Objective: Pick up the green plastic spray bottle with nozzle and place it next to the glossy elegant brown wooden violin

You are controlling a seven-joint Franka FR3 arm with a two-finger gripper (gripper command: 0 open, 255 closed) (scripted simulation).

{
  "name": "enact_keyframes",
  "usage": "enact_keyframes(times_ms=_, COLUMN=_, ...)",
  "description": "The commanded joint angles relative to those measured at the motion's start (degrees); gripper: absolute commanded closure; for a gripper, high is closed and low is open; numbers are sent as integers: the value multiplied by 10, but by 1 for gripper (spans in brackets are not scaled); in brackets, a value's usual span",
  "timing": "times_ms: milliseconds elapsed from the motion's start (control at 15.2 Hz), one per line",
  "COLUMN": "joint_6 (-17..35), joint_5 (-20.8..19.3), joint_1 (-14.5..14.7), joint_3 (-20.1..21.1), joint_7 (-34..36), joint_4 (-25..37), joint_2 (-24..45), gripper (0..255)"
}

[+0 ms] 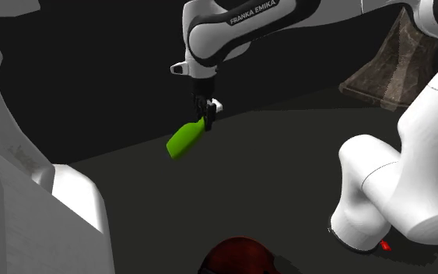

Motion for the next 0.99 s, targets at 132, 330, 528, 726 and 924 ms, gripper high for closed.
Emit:
enact_keyframes(times_ms=132, joint_6=0, joint_5=-36, joint_1=3, joint_3=43, joint_7=70, joint_4=-72, joint_2=-80, gripper=255)
enact_keyframes(times_ms=330, joint_6=-4, joint_5=-49, joint_1=3, joint_3=79, joint_7=118, joint_4=-121, joint_2=-133, gripper=255)
enact_keyframes(times_ms=528, joint_6=-9, joint_5=-52, joint_1=5, joint_3=116, joint_7=163, joint_4=-165, joint_2=-180, gripper=255)
enact_keyframes(times_ms=726, joint_6=-16, joint_5=-47, joint_1=11, joint_3=152, joint_7=206, joint_4=-204, joint_2=-224, gripper=255)
enact_keyframes(times_ms=924, joint_6=-23, joint_5=-35, joint_1=21, joint_3=190, joint_7=249, joint_4=-238, joint_2=-263, gripper=255)
